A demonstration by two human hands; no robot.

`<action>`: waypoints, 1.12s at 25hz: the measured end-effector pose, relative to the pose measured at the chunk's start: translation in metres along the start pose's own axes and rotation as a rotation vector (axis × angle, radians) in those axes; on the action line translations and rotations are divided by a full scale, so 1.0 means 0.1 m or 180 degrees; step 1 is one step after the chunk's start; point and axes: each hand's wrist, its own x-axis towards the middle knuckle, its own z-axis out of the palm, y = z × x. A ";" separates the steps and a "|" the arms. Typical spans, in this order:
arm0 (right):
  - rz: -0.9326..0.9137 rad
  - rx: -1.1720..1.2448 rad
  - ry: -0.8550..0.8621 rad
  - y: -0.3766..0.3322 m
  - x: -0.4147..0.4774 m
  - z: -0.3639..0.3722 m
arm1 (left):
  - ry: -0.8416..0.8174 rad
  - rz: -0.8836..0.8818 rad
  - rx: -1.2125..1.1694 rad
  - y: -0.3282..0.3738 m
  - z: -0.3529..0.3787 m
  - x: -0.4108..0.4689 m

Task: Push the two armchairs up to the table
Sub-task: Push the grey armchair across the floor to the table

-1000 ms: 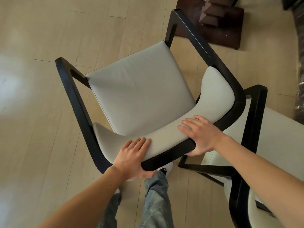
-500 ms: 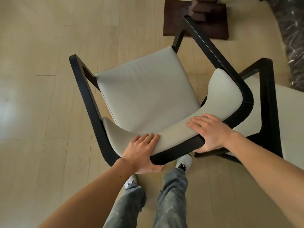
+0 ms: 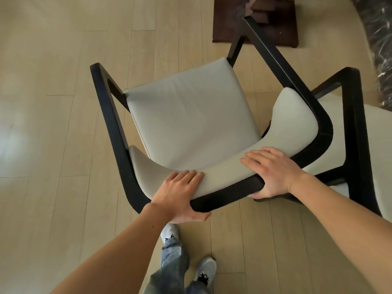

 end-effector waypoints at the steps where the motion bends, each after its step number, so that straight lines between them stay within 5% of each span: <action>1: -0.0001 -0.0003 0.0014 0.00 0.00 0.00 | 0.0024 -0.0010 0.0006 0.00 0.00 -0.01; 28: 0.0454 0.0013 0.0403 -0.38 -0.07 0.08 | -0.0081 0.0346 -0.0249 -0.20 -0.02 -0.11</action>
